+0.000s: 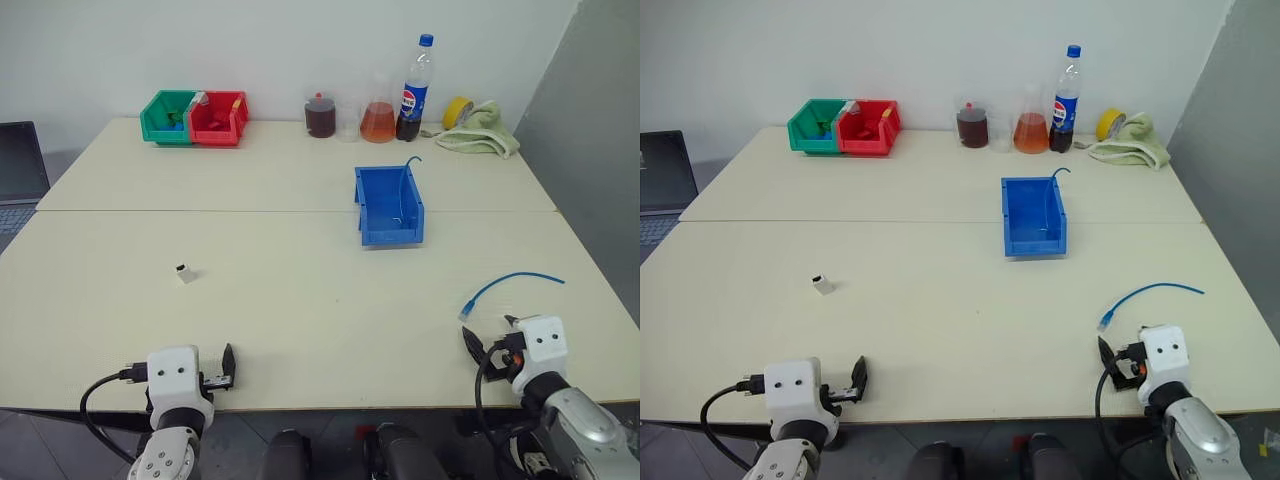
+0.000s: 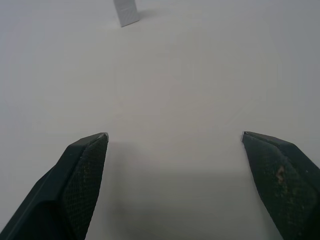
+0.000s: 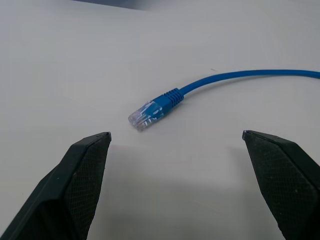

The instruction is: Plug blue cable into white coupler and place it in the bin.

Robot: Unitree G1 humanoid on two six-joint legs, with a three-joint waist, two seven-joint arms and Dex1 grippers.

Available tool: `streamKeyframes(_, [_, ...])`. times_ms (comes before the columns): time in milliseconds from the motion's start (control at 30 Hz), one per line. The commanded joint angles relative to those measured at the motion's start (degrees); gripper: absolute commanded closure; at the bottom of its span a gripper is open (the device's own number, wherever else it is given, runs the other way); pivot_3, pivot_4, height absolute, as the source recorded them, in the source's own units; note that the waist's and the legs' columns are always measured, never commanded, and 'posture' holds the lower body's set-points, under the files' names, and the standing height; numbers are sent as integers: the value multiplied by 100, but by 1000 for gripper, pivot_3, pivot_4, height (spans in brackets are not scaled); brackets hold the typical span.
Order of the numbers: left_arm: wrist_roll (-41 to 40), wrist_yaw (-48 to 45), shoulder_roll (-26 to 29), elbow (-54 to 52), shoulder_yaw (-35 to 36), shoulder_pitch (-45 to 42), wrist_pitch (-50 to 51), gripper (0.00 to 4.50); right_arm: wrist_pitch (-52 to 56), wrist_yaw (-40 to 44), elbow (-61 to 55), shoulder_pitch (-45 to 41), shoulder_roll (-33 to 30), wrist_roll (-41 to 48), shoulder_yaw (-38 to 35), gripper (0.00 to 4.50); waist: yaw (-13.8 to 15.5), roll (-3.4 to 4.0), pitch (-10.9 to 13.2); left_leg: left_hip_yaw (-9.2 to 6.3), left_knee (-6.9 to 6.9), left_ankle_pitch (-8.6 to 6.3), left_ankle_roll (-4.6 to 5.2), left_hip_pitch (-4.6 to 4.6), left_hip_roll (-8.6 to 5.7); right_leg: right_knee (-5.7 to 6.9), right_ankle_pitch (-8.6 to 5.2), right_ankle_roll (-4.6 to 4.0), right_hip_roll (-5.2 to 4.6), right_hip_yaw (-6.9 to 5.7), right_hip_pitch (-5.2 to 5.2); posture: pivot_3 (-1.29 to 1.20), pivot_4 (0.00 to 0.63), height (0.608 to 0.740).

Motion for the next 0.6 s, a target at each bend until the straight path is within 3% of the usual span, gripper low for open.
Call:
streamKeyframes(33, [4,-71,42,-292,62,128,-149,0,4,-8,-278,66,8,95,-140,12,-2,0,0,0,0,0,0,0,0,0,0,0,0,0,0,0,150,740])
streamKeyframes(600, [132,157,-130,-307,319,257,-348,0,-87,-64,-184,58,27,89,-151,12,-8,-5,-2,-1,0,0,-1,0,0,-3,-1,-2,0,-1,-1,0,150,740])
